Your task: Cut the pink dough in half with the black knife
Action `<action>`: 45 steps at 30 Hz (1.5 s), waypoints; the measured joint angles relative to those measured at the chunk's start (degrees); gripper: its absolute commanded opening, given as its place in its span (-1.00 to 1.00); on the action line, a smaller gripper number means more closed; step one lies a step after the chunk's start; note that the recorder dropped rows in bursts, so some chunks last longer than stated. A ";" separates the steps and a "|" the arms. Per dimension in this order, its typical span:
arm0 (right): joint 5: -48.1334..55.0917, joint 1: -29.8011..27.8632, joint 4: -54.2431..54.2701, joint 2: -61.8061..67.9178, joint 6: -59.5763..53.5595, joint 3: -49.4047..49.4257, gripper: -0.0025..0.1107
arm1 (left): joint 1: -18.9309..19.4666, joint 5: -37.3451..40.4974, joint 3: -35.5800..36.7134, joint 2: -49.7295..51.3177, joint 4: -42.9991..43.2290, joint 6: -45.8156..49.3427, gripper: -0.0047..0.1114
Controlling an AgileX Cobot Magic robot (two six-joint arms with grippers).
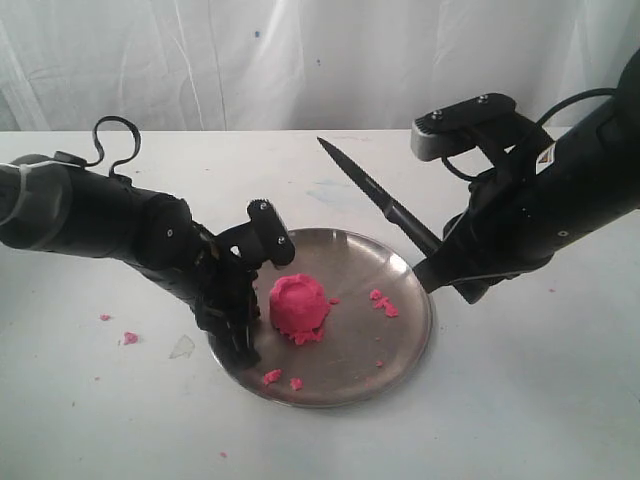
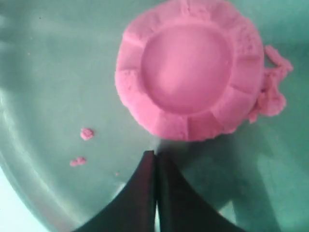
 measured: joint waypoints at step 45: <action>-1.07 5.95 -2.17 20.21 -10.76 -3.40 -0.96 | 3.24 -14.80 0.81 -5.72 0.04 -24.77 -0.92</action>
